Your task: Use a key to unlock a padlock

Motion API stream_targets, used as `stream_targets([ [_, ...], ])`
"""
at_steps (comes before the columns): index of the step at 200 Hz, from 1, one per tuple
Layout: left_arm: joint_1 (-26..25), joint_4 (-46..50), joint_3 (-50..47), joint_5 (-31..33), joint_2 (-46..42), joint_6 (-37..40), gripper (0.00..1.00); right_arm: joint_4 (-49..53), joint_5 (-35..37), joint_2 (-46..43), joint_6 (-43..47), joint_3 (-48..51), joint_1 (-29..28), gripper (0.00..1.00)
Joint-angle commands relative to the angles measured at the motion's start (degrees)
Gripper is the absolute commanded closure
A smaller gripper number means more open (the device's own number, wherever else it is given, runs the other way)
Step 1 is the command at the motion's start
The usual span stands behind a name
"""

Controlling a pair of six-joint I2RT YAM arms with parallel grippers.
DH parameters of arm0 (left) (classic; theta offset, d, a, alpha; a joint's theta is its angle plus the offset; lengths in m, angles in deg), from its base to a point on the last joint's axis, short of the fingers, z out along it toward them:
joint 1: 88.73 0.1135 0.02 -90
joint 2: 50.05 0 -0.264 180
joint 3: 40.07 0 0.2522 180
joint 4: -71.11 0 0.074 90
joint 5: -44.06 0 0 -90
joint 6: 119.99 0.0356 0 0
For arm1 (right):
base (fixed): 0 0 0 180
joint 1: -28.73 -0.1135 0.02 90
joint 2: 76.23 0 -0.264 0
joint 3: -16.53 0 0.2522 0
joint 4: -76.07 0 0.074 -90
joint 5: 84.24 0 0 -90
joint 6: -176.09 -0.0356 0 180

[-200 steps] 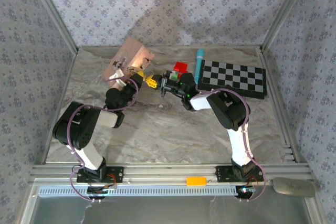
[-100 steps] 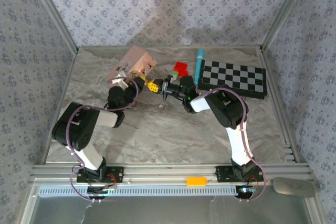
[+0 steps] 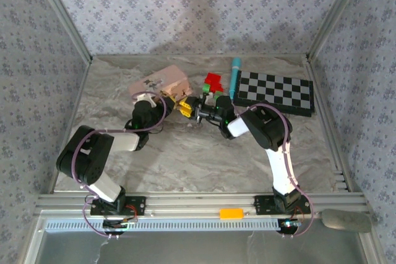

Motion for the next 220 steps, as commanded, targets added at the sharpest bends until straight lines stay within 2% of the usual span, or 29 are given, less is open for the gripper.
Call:
stream_targets([
  [1,0.2,2.4,-0.6,1.6,2.0,-0.5,1.00,-4.5,3.6,-0.9,4.6,2.6,1.6,0.58],
  [30,0.2,3.7,0.3,1.7,2.8,0.3,1.00,-3.2,3.0,-2.4,8.7,7.4,2.7,0.58],
  [54,-0.3,10.5,0.4,2.2,1.4,2.8,1.00,0.4,2.2,-4.4,13.6,10.7,3.4,0.58],
  [97,-2.9,26.1,-0.1,6.2,-2.8,6.6,1.00,14.7,0.8,-9.4,26.0,11.4,3.7,0.58],
  [128,-5.2,29.1,-0.2,6.7,-3.0,6.5,0.96,23.7,1.4,-11.9,32.6,10.3,3.6,0.58],
  [158,-5.5,29.8,-0.5,7.5,-3.3,5.9,0.74,28.6,1.4,-12.8,35.8,9.2,2.9,0.58],
  [190,-4.5,32.8,-0.6,8.8,-7.4,5.9,0.40,39.1,3.1,-16.0,43.4,7.6,1.7,0.58],
  [220,-1.0,35.8,-1.9,9.5,-14.2,5.7,0.28,54.1,6.3,-20.2,55.4,3.7,-0.2,0.57],
])
